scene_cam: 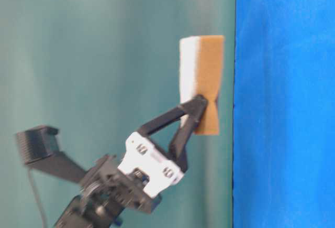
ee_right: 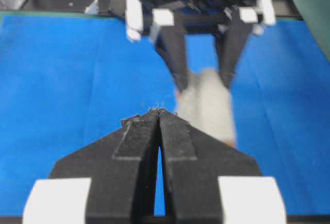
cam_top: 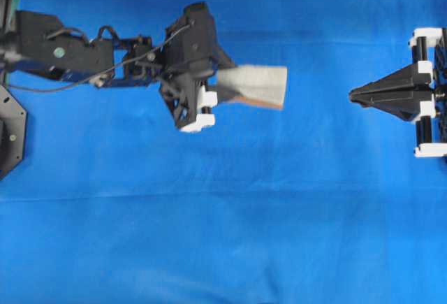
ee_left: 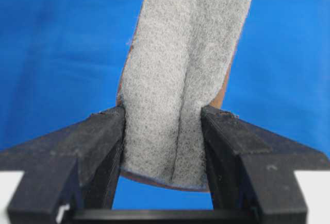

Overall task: Hand over the sponge with the left arm and wipe it with the right arm.
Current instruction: 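Lift the sponge with the left gripper toward the center, then move the right gripper to the sponge and grasp its free end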

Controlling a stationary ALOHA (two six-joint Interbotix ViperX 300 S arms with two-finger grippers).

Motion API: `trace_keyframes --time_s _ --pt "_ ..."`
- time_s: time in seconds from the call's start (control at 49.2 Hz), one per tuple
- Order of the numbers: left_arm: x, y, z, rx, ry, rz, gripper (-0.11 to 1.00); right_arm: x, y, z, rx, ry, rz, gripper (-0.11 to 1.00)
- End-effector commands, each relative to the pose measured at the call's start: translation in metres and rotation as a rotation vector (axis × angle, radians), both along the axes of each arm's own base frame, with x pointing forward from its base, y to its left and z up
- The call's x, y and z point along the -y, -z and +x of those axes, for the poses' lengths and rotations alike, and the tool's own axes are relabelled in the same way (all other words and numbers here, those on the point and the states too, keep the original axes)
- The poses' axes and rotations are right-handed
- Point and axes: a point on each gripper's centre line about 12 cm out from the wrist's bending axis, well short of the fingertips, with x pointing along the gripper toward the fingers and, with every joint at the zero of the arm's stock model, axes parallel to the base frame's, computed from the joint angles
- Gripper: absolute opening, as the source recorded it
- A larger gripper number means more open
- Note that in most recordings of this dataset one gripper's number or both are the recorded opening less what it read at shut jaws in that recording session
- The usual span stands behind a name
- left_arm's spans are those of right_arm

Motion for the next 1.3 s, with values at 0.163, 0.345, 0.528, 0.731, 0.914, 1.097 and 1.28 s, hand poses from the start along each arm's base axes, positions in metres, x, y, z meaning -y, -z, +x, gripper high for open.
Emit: trace_keyframes --time_s 0.163,0.345,0.528,0.731,0.914,1.097,1.28 --pt "0.024 -0.013 -0.001 0.039 0.022 -0.064 0.40 0.001 -0.001 0.007 -0.009 0.003 0.012 0.00" --pt "0.024 -0.015 -0.001 0.044 0.022 -0.065 0.40 0.002 -0.001 0.015 -0.023 0.011 0.041 0.00" --pt "0.024 -0.013 -0.001 0.041 0.024 -0.063 0.40 0.002 0.003 0.032 -0.059 0.016 0.082 0.00" --pt "0.025 -0.014 -0.001 0.039 0.027 -0.060 0.40 0.002 0.014 0.063 -0.134 0.016 0.093 0.24" --pt "0.024 -0.012 -0.002 0.028 0.026 -0.060 0.40 0.002 0.024 0.090 -0.186 0.018 0.097 0.71" --pt "0.024 -0.013 -0.002 0.028 0.027 -0.058 0.40 0.005 0.029 0.114 -0.213 0.028 0.102 0.72" --pt "0.024 -0.013 -0.002 0.028 0.027 -0.058 0.40 0.011 0.033 0.126 -0.250 0.044 0.104 0.74"
